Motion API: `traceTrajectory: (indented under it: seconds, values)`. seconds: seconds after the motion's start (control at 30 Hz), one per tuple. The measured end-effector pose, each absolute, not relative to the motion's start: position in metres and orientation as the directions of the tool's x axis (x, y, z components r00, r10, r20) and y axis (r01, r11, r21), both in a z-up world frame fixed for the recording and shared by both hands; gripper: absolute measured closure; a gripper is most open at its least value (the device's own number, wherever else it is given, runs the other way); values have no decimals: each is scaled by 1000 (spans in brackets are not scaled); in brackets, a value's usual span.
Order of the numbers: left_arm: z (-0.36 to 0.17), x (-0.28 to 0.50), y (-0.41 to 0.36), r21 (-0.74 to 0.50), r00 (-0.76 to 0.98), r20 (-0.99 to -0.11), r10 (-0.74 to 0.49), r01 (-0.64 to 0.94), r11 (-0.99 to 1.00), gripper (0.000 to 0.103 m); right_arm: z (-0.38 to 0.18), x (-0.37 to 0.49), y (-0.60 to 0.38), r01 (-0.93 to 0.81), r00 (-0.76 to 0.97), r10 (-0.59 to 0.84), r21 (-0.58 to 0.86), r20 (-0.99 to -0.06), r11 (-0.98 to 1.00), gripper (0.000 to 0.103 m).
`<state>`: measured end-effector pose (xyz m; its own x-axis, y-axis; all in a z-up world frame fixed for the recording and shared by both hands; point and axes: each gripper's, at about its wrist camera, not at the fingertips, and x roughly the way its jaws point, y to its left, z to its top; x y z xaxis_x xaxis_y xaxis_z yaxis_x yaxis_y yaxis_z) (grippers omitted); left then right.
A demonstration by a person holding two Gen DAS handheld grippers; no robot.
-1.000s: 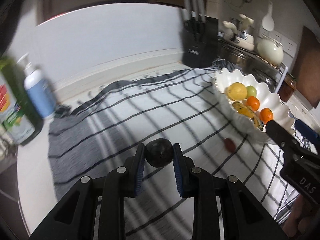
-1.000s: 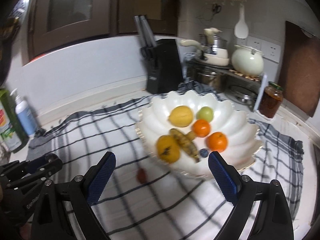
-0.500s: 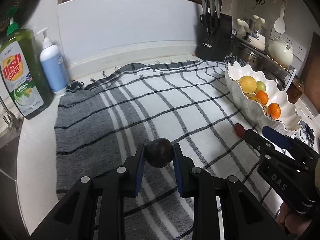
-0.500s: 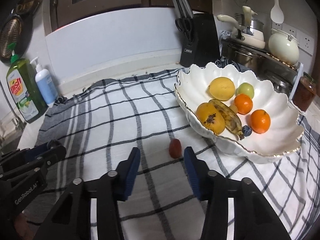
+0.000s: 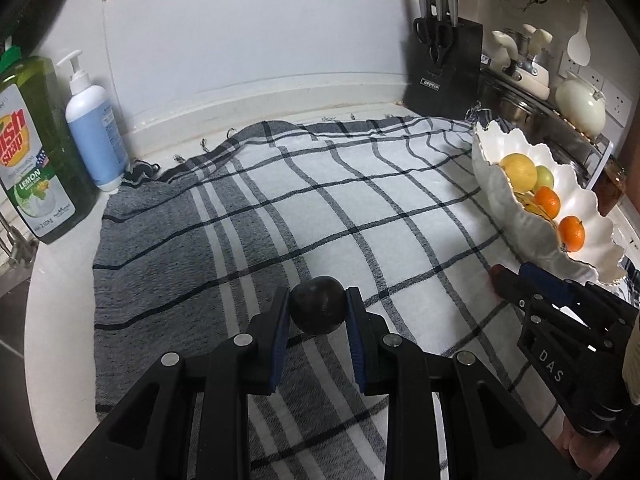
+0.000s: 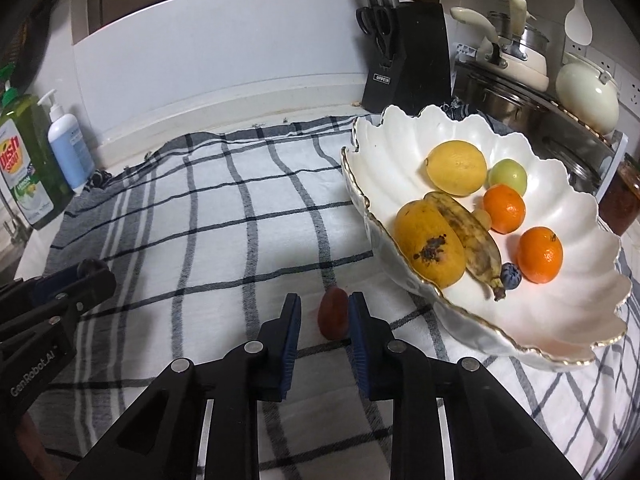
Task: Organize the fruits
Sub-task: 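Grasp the dark plum with the left gripper while the right grasps the red plum, then carry the dark plum and red plum over the white bowl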
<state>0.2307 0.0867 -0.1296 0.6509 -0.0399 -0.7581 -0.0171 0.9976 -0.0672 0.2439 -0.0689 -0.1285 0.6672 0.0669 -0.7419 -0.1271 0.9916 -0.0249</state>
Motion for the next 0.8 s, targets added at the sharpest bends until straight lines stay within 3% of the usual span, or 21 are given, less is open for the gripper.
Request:
traceTrajectory:
  seconds: [0.37, 0.8]
  values:
    - [-139, 242, 84, -61, 636, -771, -31, -25, 998, 76, -146, 259, -71, -133, 630, 50, -44, -775, 990, 83]
    - [-131, 234, 82, -63, 645, -763, -36, -19, 998, 76, -129, 245, -72, -140, 661, 53, -54, -749, 989, 83]
